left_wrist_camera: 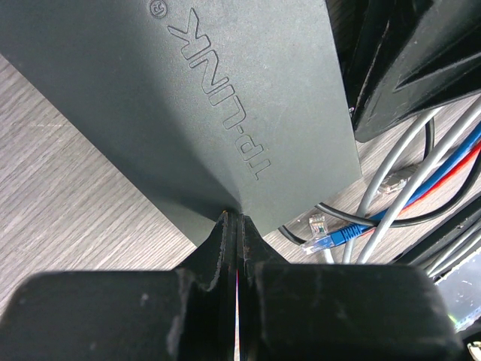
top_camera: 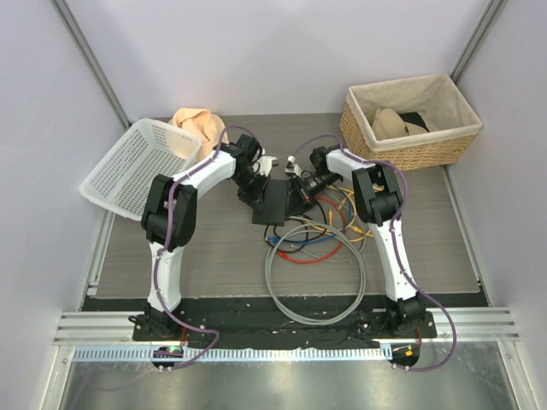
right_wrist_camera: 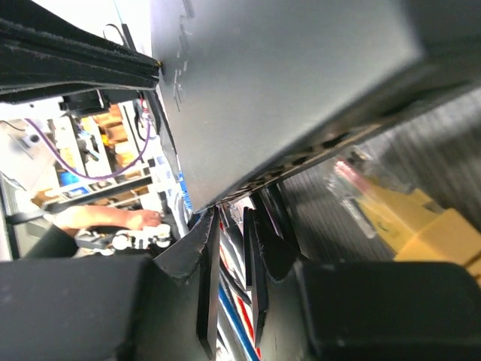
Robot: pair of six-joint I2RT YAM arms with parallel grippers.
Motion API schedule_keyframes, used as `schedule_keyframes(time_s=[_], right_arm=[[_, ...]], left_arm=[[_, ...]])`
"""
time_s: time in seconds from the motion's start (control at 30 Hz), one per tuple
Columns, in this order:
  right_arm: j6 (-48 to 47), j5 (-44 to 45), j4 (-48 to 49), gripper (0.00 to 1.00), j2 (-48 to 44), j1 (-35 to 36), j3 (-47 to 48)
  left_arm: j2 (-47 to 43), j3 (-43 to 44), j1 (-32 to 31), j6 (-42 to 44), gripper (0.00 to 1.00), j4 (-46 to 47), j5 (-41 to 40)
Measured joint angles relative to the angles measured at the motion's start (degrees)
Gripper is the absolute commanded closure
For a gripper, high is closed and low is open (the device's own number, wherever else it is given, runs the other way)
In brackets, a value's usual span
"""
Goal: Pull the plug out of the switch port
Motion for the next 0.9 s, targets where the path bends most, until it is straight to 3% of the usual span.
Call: schedule_keyframes(time_s=[0.27, 0.4, 0.9], right_arm=[[-5.6, 1.5, -3.7, 0.99, 0.6, 0.3, 2.6], [-4.9, 1.6, -0.9, 0.99, -1.4, 0.1, -0.8], [-8.8, 15.0, -4.3, 0.99, -2.7, 0.8, 4.2]], left_arm=[[0.0, 0.1, 0.0, 0.0, 1.0, 0.0, 0.0], [0.1, 0.2, 0.0, 0.0, 1.0, 0.1, 0.2], [0.3, 0.3, 0.0, 0.0, 1.0, -0.1, 0.0]])
